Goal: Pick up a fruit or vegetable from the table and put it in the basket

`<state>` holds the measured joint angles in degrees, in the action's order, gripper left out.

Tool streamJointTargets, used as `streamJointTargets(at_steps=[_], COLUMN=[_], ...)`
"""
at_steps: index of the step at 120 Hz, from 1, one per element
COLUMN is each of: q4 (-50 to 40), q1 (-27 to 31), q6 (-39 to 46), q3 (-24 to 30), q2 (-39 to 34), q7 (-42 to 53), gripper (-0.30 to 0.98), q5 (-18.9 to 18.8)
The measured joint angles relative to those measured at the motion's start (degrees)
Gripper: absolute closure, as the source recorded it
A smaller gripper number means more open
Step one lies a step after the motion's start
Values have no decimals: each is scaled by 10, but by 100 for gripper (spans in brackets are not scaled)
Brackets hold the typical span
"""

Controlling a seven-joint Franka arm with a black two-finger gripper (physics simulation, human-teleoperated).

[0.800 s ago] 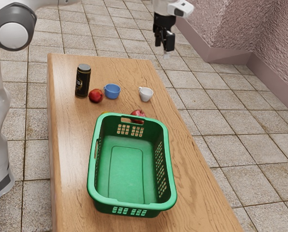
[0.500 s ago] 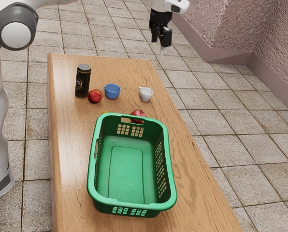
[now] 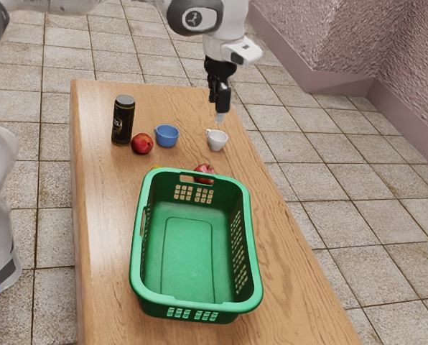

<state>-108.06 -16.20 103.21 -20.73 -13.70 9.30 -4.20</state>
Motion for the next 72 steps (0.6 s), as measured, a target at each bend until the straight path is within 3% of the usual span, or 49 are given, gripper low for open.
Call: streamJointTargets(at_steps=[72], q4=[-160], q1=[-7], q6=[144], q3=[-1], q2=[-11], q7=[16], gripper=[0], q5=[-28])
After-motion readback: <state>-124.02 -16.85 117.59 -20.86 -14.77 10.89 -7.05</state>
